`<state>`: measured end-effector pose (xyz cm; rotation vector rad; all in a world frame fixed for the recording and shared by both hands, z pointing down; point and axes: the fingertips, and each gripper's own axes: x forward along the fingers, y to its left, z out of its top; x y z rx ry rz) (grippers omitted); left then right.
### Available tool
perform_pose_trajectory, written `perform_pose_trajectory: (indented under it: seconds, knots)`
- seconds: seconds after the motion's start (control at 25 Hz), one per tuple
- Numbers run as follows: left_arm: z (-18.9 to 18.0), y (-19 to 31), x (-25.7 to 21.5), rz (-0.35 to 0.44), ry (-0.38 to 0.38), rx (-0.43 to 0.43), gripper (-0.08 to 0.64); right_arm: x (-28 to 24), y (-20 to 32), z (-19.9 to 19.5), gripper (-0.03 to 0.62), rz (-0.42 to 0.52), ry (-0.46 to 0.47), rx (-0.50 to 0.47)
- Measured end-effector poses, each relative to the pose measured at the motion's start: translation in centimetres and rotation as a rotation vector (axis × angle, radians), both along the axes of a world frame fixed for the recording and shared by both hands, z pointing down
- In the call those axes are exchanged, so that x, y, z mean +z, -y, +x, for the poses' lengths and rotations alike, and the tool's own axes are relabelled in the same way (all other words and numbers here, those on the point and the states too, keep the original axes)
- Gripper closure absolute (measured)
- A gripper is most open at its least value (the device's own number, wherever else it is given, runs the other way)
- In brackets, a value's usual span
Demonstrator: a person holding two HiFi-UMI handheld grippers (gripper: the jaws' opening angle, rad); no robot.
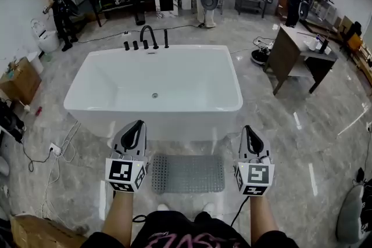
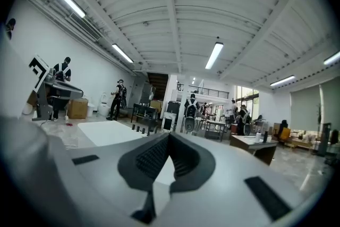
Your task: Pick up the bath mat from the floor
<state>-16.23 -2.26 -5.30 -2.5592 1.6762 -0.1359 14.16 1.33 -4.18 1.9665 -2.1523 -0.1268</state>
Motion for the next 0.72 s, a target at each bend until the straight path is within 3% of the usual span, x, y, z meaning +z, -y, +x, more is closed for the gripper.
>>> perform_pose_trajectory:
  seconds: [0.24,0.72]
  knots:
    - [0.3,-0.3,-0.4,0.008,0.013,-0.008,0.537,-0.9,-0.2,-0.1,0.571,0.039,-0.017,-0.049]
    - [0.5,-0.5,1.4,-0.035,0.015,-0.028,0.537,0.5,0.1,0.6,0.569,0.006,-0.008,-0.069]
